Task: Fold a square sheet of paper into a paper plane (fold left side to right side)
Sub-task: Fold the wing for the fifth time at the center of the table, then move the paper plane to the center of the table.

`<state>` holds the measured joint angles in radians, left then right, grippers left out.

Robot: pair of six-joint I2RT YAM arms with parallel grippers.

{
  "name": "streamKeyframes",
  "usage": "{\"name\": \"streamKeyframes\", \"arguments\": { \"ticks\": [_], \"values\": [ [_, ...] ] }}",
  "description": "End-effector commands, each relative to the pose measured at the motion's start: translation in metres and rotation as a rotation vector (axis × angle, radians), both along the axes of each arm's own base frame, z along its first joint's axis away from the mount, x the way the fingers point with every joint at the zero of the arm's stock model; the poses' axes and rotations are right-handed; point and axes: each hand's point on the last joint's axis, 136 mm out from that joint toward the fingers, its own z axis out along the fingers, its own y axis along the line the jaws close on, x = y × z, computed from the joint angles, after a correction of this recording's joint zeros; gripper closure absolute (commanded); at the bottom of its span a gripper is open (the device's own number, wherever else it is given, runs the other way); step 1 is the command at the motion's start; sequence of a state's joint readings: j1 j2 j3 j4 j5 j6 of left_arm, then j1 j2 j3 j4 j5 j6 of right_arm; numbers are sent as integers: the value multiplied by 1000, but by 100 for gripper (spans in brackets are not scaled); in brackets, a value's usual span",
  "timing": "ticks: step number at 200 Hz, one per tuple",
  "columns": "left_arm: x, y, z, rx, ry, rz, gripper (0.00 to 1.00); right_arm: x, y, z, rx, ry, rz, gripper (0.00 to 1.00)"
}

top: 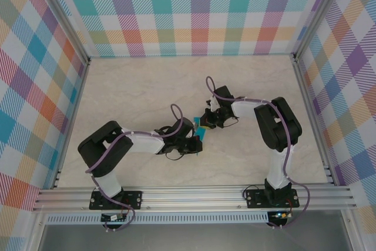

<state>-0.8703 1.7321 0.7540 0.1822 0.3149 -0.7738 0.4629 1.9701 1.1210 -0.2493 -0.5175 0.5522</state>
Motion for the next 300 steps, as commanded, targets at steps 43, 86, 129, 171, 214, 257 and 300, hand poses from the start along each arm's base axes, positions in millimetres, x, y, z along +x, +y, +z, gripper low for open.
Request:
{"name": "streamKeyframes", "arguments": {
  "ticks": [43,86,129,171,214,257,300],
  "values": [
    [-48,21,-15,58,141,-35,100,6,-11,-21,-76,6,-13,100],
    [-44,13,36,-52,56,-59,100,24,2,26,15,-90,-3,99],
    [-17,46,82,24,-117,28,94,30,-15,81,-64,-215,-20,75],
    [28,123,107,375,-352,297,77,3,-42,102,-305,-261,-68,36],
    [50,157,131,446,-470,501,66,-37,-34,65,-441,-165,-89,23],
    [45,164,128,446,-462,522,64,-47,-18,35,-453,-87,-44,50],
    [44,172,136,445,-485,549,62,-52,10,71,-248,-171,29,100]
  ]
}}
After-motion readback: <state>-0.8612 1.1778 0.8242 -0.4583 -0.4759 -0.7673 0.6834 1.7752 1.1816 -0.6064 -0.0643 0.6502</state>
